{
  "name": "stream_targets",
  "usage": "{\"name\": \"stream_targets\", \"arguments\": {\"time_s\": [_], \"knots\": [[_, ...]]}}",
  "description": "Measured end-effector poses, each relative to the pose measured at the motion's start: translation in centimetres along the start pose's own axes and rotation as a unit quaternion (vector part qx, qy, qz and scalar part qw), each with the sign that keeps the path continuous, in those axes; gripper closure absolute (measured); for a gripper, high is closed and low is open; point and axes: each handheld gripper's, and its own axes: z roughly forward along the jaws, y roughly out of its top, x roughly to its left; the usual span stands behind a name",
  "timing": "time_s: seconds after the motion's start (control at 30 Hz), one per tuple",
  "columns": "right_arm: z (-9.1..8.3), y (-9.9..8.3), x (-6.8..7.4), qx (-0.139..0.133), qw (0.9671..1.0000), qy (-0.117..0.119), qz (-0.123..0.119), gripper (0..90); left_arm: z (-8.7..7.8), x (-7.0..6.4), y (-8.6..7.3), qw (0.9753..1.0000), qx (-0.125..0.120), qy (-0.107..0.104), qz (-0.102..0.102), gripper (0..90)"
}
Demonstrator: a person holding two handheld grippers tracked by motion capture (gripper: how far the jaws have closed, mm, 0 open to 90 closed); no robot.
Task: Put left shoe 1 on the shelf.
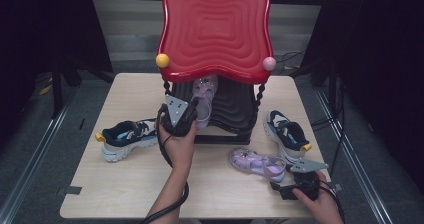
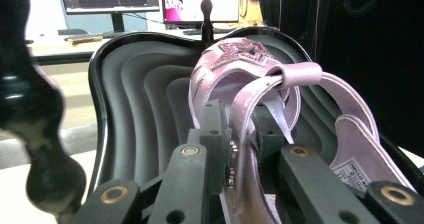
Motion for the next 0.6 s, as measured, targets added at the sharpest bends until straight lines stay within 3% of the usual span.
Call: {"name": "stream_targets", "arguments": {"time_s": [0.3,0.43,0.6], "knots": [[0.0,0.0,0.0,0.000,1.0000,0.000,0.000,13.8,1.3,0.1,0.0,0.9997,-0.011,0.014,-0.017,79.7],[0.0,0.0,0.0,0.000,1.0000,0.000,0.000,13.8,1.8,0.1,0.1,0.9997,-0.012,0.022,-0.007,79.7],[0.0,0.0,0.0,0.000,1.0000,0.000,0.000,13.7,2.5,0.0,0.1,0.9993,-0.019,0.029,-0.014,79.7]]}}
